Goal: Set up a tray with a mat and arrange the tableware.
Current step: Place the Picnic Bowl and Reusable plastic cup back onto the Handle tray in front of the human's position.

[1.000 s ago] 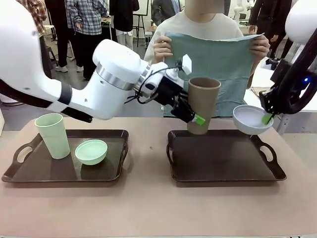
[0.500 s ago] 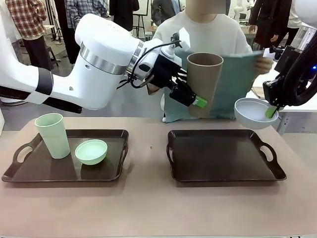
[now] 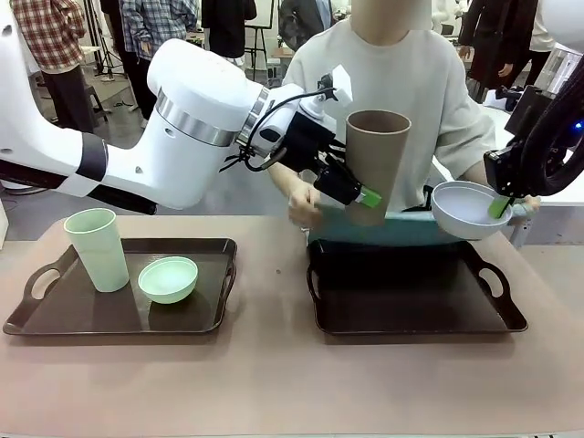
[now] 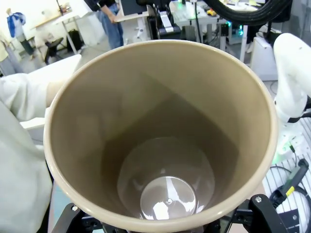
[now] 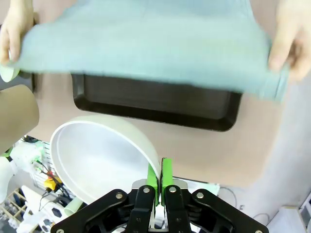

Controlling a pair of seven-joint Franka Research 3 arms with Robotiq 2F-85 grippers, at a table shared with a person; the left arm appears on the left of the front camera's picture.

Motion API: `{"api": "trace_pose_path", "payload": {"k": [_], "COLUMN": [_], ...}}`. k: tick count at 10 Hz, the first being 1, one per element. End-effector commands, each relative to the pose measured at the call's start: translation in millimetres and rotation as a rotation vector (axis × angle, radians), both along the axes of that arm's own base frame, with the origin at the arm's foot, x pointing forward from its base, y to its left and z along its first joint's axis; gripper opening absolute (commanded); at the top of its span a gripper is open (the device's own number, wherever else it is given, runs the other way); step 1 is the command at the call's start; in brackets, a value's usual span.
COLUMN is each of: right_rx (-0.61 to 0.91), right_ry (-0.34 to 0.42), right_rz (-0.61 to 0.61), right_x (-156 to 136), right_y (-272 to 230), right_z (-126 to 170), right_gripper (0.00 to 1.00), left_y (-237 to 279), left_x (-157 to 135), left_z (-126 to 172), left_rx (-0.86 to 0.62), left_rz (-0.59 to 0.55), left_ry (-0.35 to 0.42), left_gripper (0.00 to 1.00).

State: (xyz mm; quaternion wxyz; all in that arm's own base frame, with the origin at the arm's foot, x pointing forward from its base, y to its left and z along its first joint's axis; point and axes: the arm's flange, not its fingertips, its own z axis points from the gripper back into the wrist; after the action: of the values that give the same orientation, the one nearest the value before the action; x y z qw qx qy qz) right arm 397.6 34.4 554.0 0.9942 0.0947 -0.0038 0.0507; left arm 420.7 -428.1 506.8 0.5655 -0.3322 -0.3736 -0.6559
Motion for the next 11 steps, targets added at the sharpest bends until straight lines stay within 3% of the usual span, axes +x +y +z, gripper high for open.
{"api": "trace_pose_path", "payload": {"k": [1, 11], "right_rx": [0.000, 0.000], "right_ry": [-0.002, -0.002], "right_rz": [-0.001, -0.001], "right_x": [0.4, 0.4], "right_y": [-0.4, -0.4], "right_z": [-1.7, -1.7], "right_gripper": [0.00, 0.00], "left_y": [0.1, 0.1], "left_x": [1.0, 1.0], "left_z": [5.2, 5.2], "left_rx": [-0.004, -0.004], "left_rz": [-0.012, -0.012], "left_ry": [-0.006, -0.006], "left_gripper": [0.23, 0.23]}}
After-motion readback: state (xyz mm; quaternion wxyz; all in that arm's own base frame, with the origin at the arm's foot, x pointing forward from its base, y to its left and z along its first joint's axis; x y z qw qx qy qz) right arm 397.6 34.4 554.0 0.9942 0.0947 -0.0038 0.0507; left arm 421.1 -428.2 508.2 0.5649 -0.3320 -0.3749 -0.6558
